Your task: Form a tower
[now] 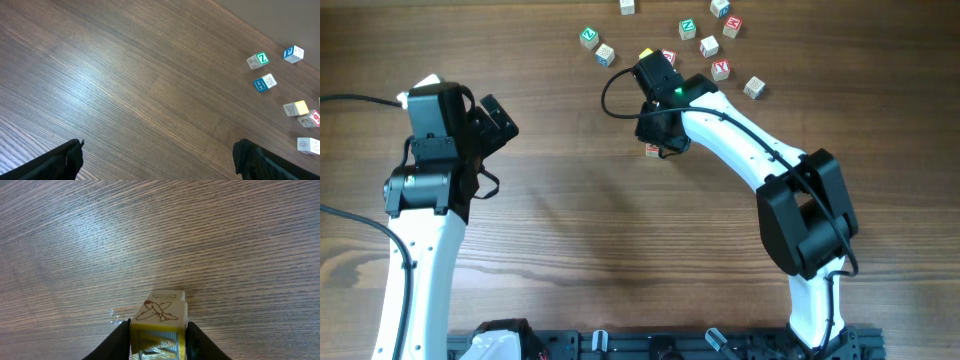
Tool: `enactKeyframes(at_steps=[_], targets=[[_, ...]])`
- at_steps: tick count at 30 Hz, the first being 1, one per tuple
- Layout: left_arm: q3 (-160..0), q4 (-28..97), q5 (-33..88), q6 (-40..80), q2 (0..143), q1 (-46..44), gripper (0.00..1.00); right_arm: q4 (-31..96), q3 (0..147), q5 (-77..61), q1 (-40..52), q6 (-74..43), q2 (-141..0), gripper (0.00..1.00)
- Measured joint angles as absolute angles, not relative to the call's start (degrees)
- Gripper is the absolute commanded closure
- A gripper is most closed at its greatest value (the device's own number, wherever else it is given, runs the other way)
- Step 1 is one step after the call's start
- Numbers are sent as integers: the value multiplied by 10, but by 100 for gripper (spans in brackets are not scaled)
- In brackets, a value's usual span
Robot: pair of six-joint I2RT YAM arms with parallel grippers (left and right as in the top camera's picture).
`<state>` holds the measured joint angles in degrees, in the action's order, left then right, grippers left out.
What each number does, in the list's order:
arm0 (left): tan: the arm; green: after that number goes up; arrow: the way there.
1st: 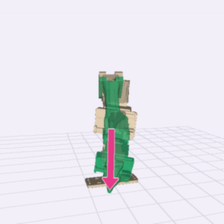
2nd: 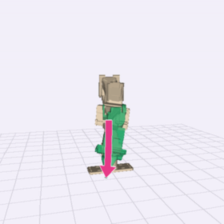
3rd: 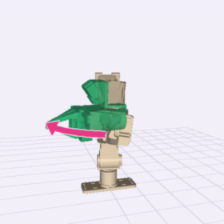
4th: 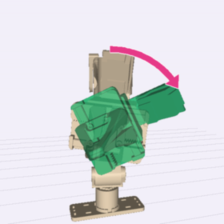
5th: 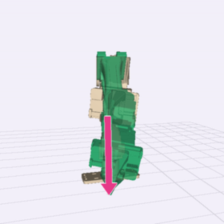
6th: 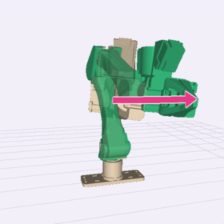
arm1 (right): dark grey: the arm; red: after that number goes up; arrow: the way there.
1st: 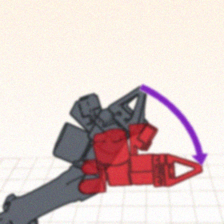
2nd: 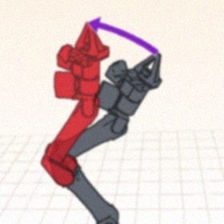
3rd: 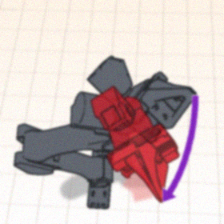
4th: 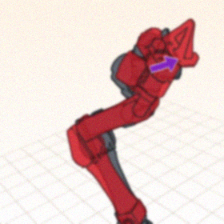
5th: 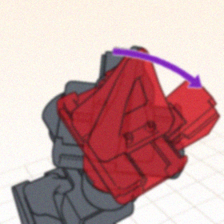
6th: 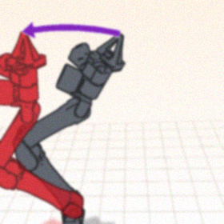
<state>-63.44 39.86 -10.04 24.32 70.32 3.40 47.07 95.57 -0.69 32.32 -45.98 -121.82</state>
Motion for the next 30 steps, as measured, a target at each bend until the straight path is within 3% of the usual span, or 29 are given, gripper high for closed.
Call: enactKeyframes(at_steps=[1, 3, 4, 13, 24, 30], targets=[[-634, 399, -100, 243, 703, 34, 1, 471, 956, -9, 323, -459, -1218, 46], [-634, 399, -100, 243, 703, 34, 1, 471, 956, -11, 323, -453, -1218, 3], [-634, 399, -100, 243, 703, 34, 1, 471, 956, -12, 323, -451, -1218, 0], [-634, 399, -100, 243, 703, 34, 0, 506, 1025, -17, 318, -342, -1218, 1], [-634, 395, -100, 243, 703, 34, 0, 401, 1099, -51, 183, -179, -1250, 0], [-634, 395, -100, 243, 703, 34, 0, 367, 1099, -51, 196, -122, -1330, 1]])
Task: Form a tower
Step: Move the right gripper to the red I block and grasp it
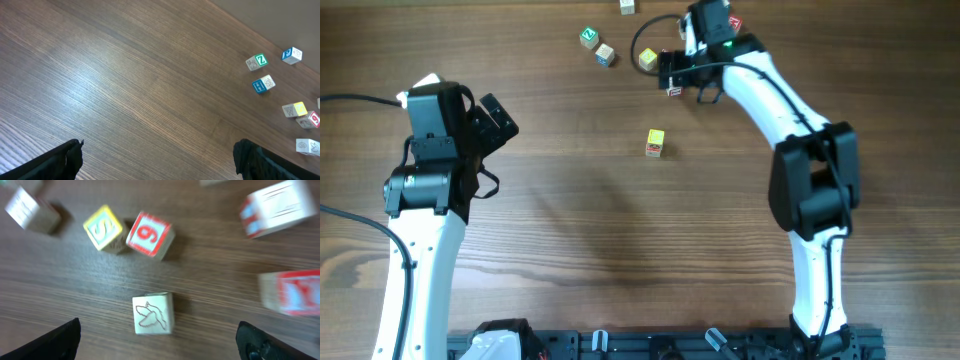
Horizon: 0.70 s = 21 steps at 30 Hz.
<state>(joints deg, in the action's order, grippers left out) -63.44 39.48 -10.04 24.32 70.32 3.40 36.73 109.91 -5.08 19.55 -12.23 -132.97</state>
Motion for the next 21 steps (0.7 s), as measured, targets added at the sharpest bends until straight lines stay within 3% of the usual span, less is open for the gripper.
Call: enactKeyframes(at_steps=[3, 6, 8, 14, 18, 21], targets=[[-634, 395, -100, 243, 703, 34, 0, 352, 1099, -51, 210, -101, -1359, 3], [-634, 395, -100, 243, 703, 34, 0, 337, 1099, -50, 214, -89, -1378, 13], [-634, 395, -100, 243, 703, 34, 0, 323, 1100, -45, 214, -82, -1385, 35], [-634, 399, -100, 243, 703, 34, 0, 329, 1101, -23, 219, -84, -1389, 69], [-634, 403, -100, 243, 703, 34, 0, 398, 1129, -11, 223, -88, -1388, 74], [-634, 405, -100, 243, 703, 34, 0, 437, 1138, -10, 224, -92, -1375, 68]])
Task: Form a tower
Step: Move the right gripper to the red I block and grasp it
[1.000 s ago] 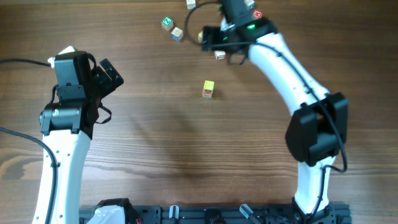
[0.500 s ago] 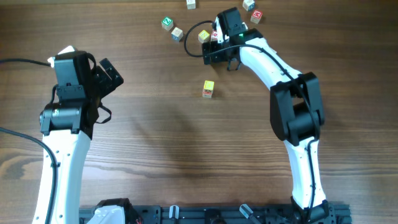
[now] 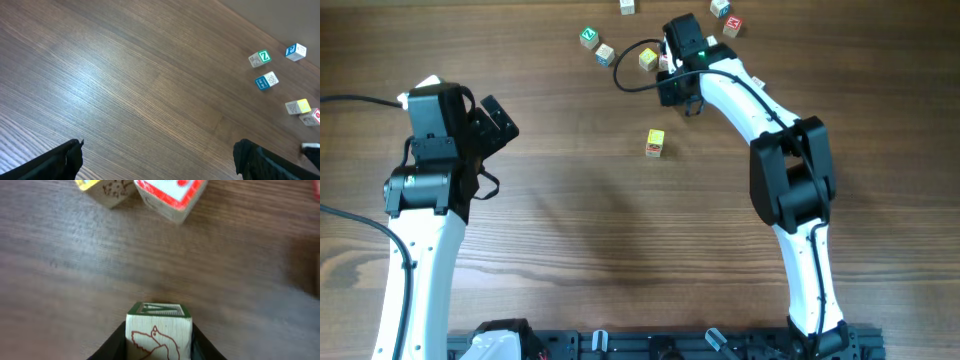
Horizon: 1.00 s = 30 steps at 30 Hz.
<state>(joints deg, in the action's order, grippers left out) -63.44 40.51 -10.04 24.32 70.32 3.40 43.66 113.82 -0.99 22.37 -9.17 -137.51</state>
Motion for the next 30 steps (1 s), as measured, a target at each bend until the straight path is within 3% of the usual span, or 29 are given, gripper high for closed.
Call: enactKeyframes(at_steps=[6, 11, 14, 17, 20, 25, 26, 30], targets=[[-634, 429, -100, 243, 703, 34, 0, 552, 1150, 11, 224, -118, -1324, 63], [-634, 432, -100, 243, 703, 34, 0, 685, 1149, 15, 223, -133, -1321, 71], [-634, 436, -100, 243, 703, 34, 0, 773, 1149, -2, 223, -136, -1321, 70], [-634, 437, -100, 243, 703, 34, 0, 804, 1148, -19, 223, -136, -1321, 59], [-634, 437, -100, 243, 703, 34, 0, 788, 1148, -19, 223, -137, -1321, 42], [-634, 438, -100, 243, 703, 34, 0, 760, 1148, -4, 214, -181, -1321, 38], [-634, 438, -100, 243, 703, 34, 0, 755, 1148, 16, 208, -192, -1321, 30], [-634, 438, -100, 243, 703, 34, 0, 734, 1148, 59, 183, -142, -1321, 20]])
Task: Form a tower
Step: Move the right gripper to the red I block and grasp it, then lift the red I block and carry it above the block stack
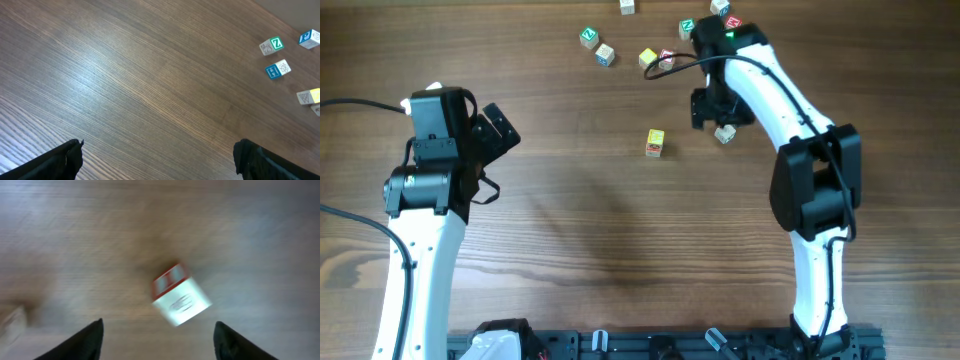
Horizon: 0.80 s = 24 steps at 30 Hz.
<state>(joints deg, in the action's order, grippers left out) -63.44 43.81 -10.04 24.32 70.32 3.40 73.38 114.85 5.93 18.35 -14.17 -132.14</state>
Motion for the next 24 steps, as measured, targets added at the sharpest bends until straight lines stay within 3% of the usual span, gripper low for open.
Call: enactKeyframes(at_steps=[9, 14, 19, 24], targets=[[-634, 439, -100, 243, 703, 34, 0, 675, 1114, 53, 147, -11, -1321, 21], [-634, 440, -100, 243, 703, 34, 1, 650, 1078, 22, 152, 49, -1321, 28], [-634, 442, -98, 243, 703, 34, 0, 609, 1034, 13, 155, 82, -1321, 53], [-634, 444, -96, 243, 703, 34, 0, 575, 1033, 15, 155, 81, -1321, 86]])
